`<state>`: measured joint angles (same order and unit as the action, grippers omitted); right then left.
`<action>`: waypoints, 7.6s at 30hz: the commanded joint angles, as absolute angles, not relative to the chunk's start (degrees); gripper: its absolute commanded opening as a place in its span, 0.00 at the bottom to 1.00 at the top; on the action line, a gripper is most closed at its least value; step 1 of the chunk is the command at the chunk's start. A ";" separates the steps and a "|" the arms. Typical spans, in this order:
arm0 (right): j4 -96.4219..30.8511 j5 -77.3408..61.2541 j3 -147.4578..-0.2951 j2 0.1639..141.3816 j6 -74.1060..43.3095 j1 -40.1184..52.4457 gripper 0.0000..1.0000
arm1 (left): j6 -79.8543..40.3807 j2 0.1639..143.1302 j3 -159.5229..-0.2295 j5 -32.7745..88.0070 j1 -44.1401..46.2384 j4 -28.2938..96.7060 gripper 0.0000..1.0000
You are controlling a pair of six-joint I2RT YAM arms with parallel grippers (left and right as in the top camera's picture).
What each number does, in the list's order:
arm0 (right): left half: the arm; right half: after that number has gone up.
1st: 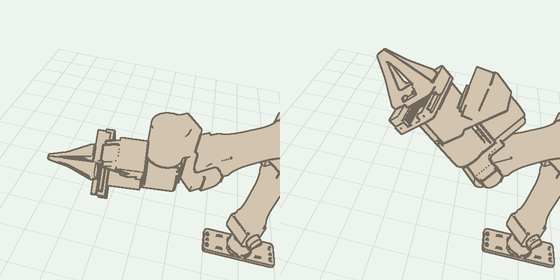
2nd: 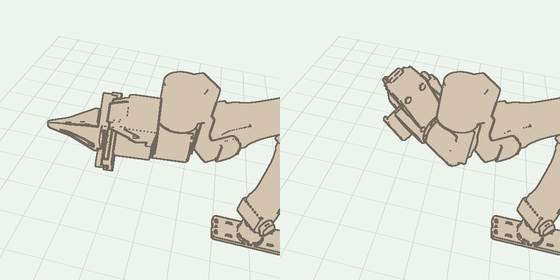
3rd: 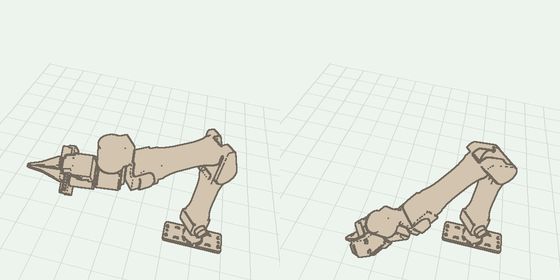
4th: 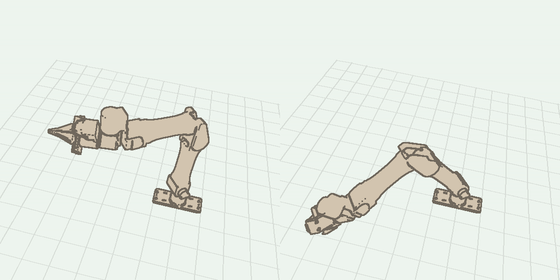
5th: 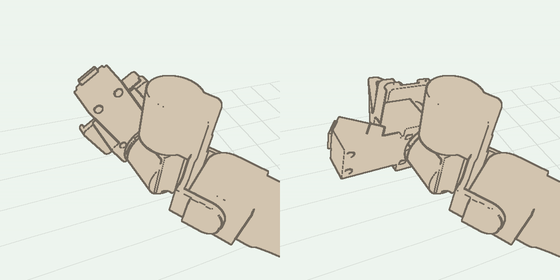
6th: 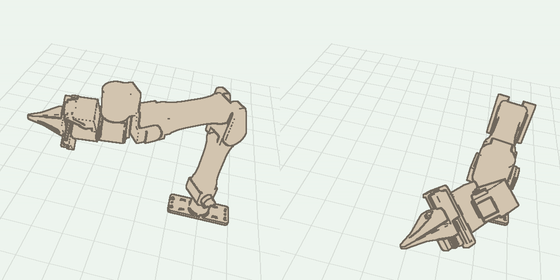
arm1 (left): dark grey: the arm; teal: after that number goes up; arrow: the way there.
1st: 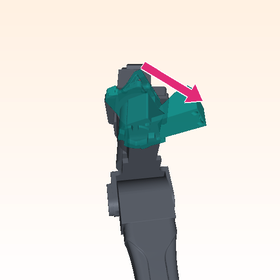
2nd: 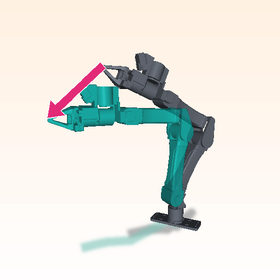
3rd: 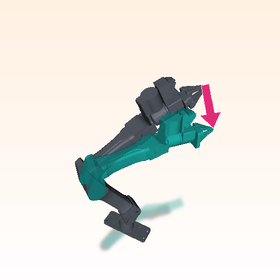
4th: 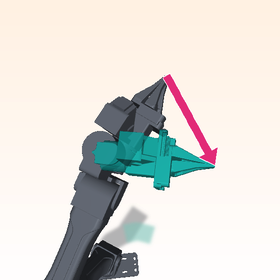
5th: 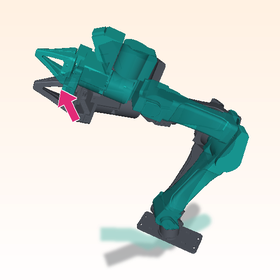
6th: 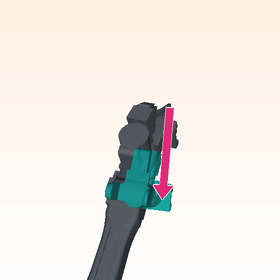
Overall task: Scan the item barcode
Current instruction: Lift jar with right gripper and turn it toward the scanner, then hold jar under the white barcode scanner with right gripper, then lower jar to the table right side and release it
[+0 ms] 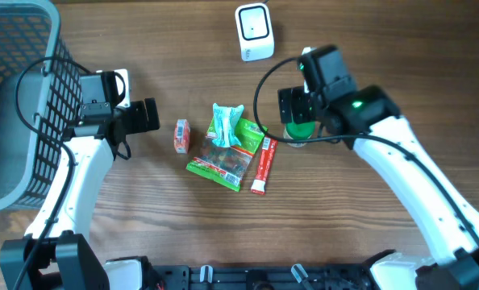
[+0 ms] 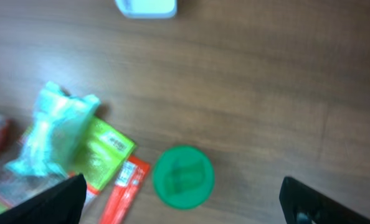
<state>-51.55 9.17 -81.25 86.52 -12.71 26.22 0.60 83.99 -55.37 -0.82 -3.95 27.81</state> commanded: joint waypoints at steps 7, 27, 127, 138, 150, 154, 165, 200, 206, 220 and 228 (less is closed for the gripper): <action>-60.10 1.34 -86.19 85.89 -12.03 24.36 0.99 | 0.86 83.15 -56.31 -1.15 -4.25 27.64 1.00; -57.41 -0.51 -79.90 93.51 -17.21 24.34 0.76 | 0.86 83.15 -56.31 -1.15 -4.25 27.64 1.00; 7.20 -3.79 -105.36 131.90 -4.73 21.63 0.36 | 0.86 83.15 -56.31 -1.15 -4.25 27.64 1.00; 26.59 3.16 -105.36 138.28 -7.70 21.43 0.40 | 0.86 83.15 -56.31 -1.15 -4.25 27.64 1.00; 32.23 2.52 -105.36 141.45 -7.84 21.28 0.35 | 0.86 83.15 -56.31 -1.17 -4.25 27.64 1.00; 38.09 0.23 -105.38 141.32 -7.90 21.12 0.28 | 0.86 83.15 -56.31 -1.15 -4.25 27.64 1.00; 10.24 -1.41 -105.38 120.92 -7.51 20.60 0.27 | 0.86 83.15 -56.31 -1.15 -4.25 27.64 1.00; -65.67 -2.66 -95.33 112.77 -2.00 -6.07 0.94 | 0.86 83.15 -56.34 -1.15 -4.25 27.64 1.00; -71.46 -2.87 -102.13 108.38 -1.50 -5.15 0.95 | 0.86 83.15 -56.31 -1.15 -4.25 27.64 1.00; -55.86 -3.55 -84.51 108.42 -1.50 -5.32 1.00 | 0.86 83.15 -56.31 -1.15 -4.25 27.64 1.00; -50.83 -2.42 -77.87 108.42 -1.69 -5.34 0.71 | 0.86 83.15 -56.31 -1.15 -4.25 27.64 1.00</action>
<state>-50.65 -2.74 -78.50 108.31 -1.67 -5.45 0.58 83.99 -55.42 -0.82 -3.95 27.81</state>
